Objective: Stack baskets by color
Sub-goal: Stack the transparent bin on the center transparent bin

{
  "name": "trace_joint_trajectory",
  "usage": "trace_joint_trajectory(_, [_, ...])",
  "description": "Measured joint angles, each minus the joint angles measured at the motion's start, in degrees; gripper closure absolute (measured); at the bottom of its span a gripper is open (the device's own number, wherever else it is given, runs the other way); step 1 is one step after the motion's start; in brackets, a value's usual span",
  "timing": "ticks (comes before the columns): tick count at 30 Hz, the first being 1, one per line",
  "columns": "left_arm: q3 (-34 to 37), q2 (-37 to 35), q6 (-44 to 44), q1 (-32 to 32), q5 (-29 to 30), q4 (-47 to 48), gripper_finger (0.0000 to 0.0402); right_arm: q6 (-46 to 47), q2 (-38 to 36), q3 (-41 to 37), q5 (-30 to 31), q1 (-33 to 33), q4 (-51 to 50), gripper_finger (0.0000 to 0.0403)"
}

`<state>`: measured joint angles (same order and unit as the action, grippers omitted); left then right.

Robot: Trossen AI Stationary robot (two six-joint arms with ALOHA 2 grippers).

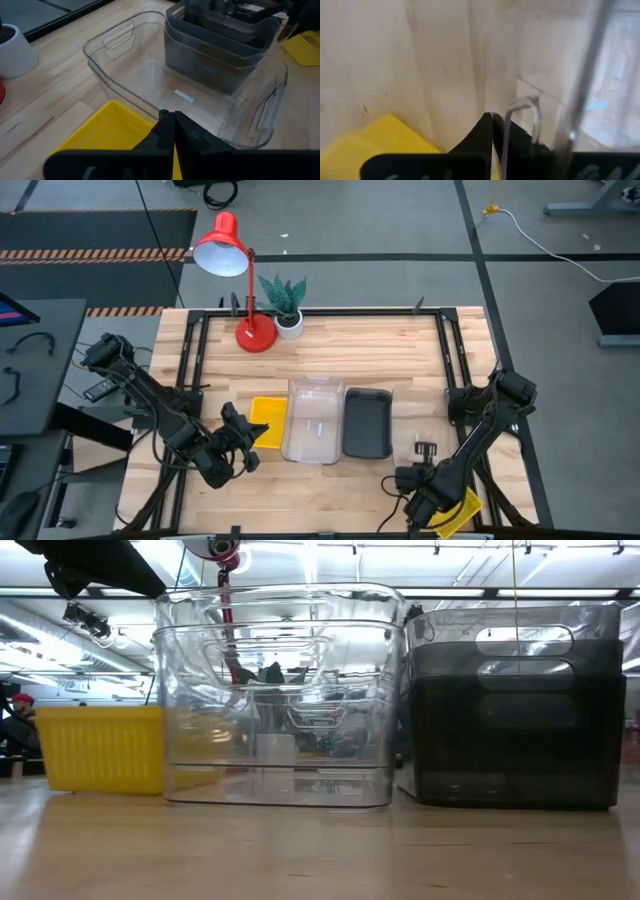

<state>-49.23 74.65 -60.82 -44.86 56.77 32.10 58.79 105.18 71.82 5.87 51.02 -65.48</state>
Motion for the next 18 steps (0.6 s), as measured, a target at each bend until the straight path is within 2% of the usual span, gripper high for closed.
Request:
trace_joint_trajectory(11, [0.0, 0.0, 0.1, 0.0, 0.0, -0.5, 0.0394, 3.1, -12.3, 0.4, 8.0, -1.7, -19.0, 0.0398])
trace_joint_trajectory(15, [0.0, 0.0, 0.1, 0.0, 0.0, -0.6, 0.0392, 2.4, -14.9, 4.5, 13.0, -4.4, -24.5, 0.0399])
trace_joint_trajectory(18, [0.0, 0.0, 0.1, 0.0, 0.0, -0.6, 0.0386, -1.7, -14.8, 9.8, 16.8, -7.3, -24.3, 0.0400])
